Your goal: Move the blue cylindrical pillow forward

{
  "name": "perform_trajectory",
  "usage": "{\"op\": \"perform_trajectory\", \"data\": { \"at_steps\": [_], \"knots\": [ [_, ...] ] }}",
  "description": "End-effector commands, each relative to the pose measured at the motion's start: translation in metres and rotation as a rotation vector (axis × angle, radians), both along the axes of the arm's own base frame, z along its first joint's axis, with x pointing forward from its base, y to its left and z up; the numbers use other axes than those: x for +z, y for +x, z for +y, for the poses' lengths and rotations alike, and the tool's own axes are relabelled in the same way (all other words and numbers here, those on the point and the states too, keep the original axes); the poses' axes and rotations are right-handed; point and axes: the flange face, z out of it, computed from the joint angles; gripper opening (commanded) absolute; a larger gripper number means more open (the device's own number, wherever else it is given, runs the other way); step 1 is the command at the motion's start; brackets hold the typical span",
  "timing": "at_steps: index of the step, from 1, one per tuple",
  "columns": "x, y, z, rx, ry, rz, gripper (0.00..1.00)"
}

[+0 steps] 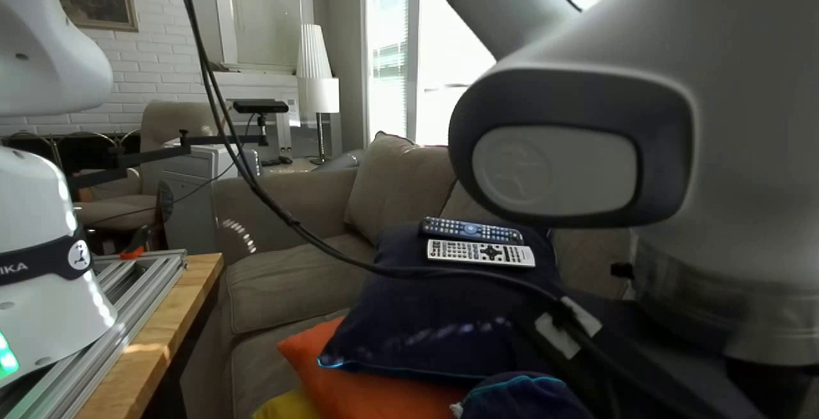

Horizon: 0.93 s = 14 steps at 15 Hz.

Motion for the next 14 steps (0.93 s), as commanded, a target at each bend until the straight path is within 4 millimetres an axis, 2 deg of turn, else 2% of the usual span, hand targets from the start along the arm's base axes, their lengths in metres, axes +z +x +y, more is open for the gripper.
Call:
{"op": "perform_trajectory", "data": {
  "at_steps": [1,3,7,12,13,14],
  "knots": [
    [0.029,0.001,-0.01,-0.149,-0.007,-0.007,0.28],
    [0.027,0.0,-0.007,-0.264,-0.002,0.022,0.33],
    [0.016,0.004,0.015,-0.452,0.071,0.105,0.59],
    [-0.003,0.019,0.041,-0.721,0.115,0.149,0.93],
    [-0.01,0.019,0.045,-0.774,0.109,0.156,0.99],
    [-0.016,0.021,0.049,-0.829,0.113,0.155,1.0]
  ]
}}
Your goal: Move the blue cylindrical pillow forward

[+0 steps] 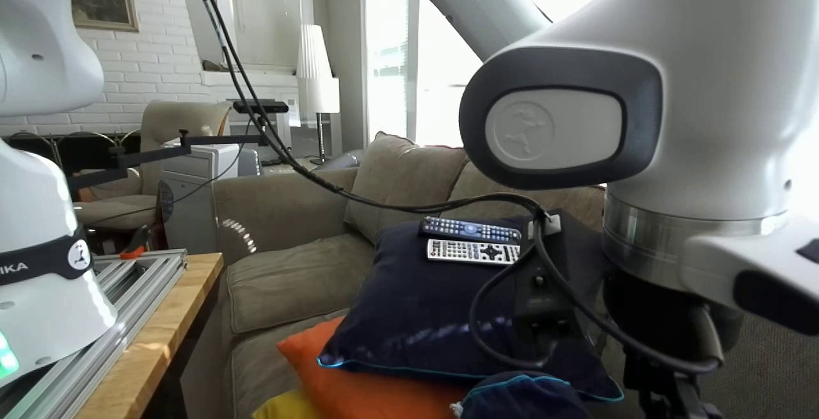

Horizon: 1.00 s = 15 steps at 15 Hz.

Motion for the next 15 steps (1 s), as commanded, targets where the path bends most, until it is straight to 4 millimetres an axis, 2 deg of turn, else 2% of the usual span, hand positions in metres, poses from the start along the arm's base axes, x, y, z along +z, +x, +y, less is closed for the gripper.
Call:
{"op": "perform_trajectory", "data": {
  "at_steps": [1,9,12,15],
  "knots": [
    [-0.023,0.003,0.009,-0.187,-0.023,0.054,1.0],
    [-0.093,-0.01,0.025,-0.585,0.023,0.243,1.0],
    [-0.112,-0.01,0.033,-0.7,0.105,0.31,1.0],
    [-0.12,0.0,0.034,-0.718,0.16,0.267,1.0]
  ]
}}
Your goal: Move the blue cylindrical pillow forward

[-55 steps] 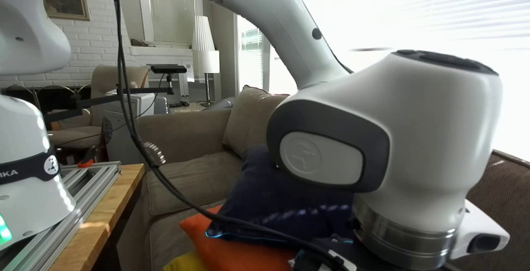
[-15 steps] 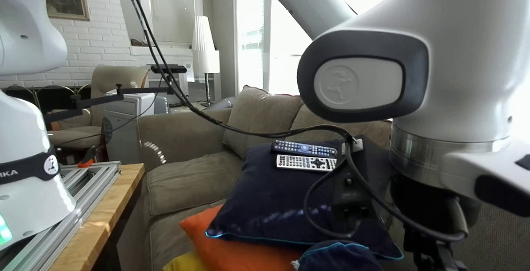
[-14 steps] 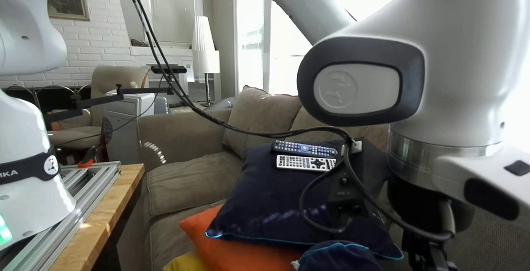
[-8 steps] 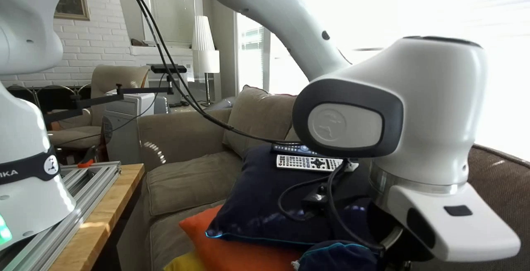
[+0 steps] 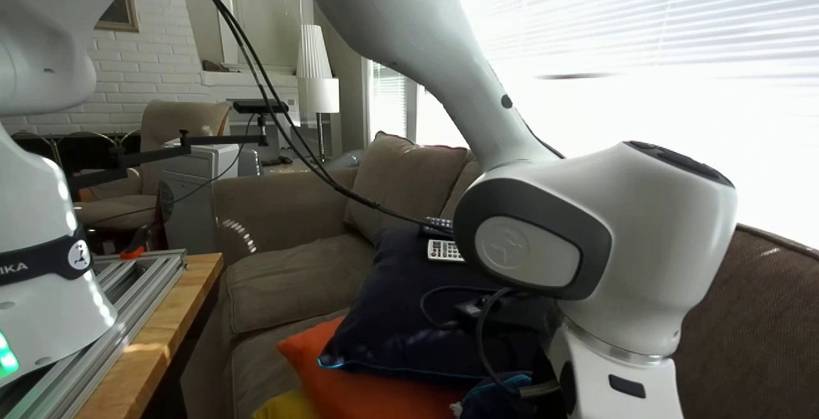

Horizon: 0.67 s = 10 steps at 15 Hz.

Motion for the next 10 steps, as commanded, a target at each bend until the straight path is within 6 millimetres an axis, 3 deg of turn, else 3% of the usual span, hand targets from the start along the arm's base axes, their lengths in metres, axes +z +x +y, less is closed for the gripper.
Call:
{"op": "perform_trajectory", "data": {
  "at_steps": [1,4,10],
  "knots": [
    [-0.014,0.016,-0.002,-0.043,0.036,-0.06,1.0],
    [-0.018,0.021,-0.004,0.017,-0.047,-0.117,1.0],
    [0.01,0.037,-0.017,0.062,-0.153,-0.274,1.0]
  ]
}}
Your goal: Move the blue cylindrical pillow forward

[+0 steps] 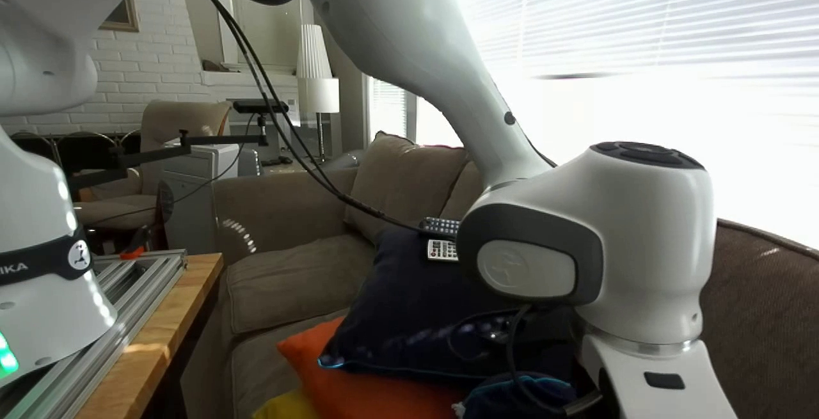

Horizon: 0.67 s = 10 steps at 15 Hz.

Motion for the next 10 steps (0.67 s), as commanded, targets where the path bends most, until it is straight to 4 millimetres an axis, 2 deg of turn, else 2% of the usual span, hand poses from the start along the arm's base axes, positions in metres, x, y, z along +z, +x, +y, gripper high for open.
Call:
{"op": "perform_trajectory", "data": {
  "at_steps": [1,6,9,10],
  "knots": [
    [0.003,0.006,-0.011,-0.008,-0.001,-0.04,1.0],
    [-0.026,-0.009,-0.019,-0.051,0.115,0.091,1.0],
    [-0.043,-0.009,-0.021,-0.007,0.118,0.119,1.0],
    [-0.049,-0.008,-0.021,0.006,0.115,0.122,0.93]
  ]
}}
